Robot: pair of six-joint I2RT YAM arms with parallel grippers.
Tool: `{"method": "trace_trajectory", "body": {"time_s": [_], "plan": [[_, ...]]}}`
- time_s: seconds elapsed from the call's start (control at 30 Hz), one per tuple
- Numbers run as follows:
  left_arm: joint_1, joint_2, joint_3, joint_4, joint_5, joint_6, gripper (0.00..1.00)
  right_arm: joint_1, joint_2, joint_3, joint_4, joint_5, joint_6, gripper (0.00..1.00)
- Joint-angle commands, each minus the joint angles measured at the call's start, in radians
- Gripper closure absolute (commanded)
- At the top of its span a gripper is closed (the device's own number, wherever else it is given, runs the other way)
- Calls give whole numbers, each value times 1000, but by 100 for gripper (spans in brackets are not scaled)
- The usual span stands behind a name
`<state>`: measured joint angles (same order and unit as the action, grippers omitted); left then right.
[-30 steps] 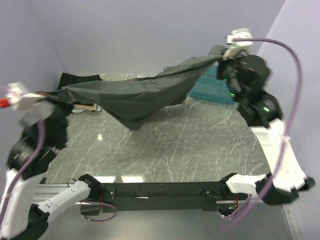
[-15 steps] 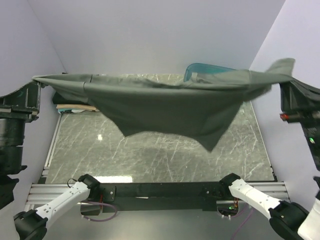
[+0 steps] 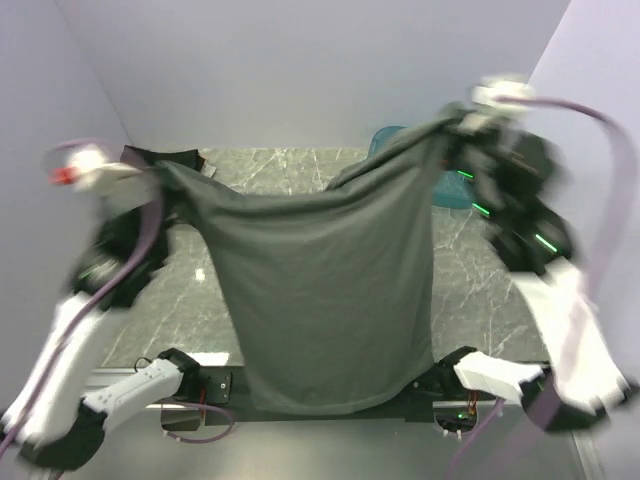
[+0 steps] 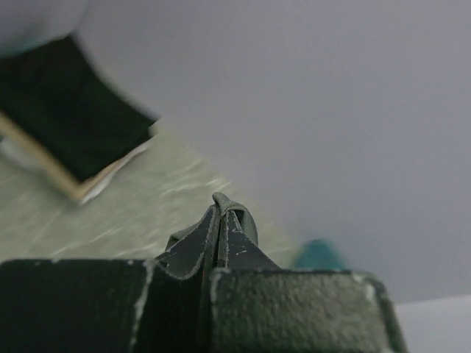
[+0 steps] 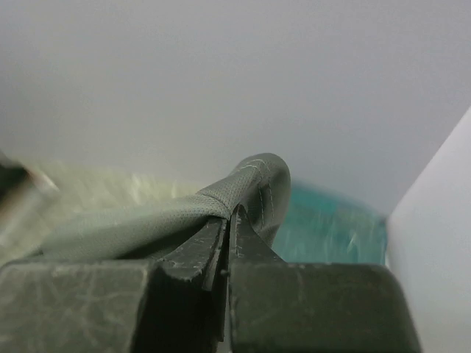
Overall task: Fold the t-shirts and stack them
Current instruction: Flatten the tshirt out
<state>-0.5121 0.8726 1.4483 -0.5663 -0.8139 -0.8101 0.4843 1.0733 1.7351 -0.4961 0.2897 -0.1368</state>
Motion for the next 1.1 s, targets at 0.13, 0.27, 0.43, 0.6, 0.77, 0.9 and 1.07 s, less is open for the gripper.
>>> {"method": "trace_trajectory", "body": {"time_s": [0.13,0.27,0.43,0.6,0.77,0.9,1.07], "plan": [[211,371,-336,-187,106,-261,81,-105,448,-296,157,-34,135,93],[216,448,-377,-124,182,-219,18,-104,622,-255,90,-4,190,35],[215,408,-442,26,337,-126,1,-89,584,-313,114,-39,244,18],[215,453,-422,54,358,-84,1,-70,502,-410,110,-103,318,16],[215,540,-367,107,416,-8,1,-18,366,-613,117,-204,419,15],[215,667,-307,152,453,28,1,57,263,-785,119,-256,535,14],[228,816,-212,172,420,55,1,118,208,-930,152,-346,654,14]]}}
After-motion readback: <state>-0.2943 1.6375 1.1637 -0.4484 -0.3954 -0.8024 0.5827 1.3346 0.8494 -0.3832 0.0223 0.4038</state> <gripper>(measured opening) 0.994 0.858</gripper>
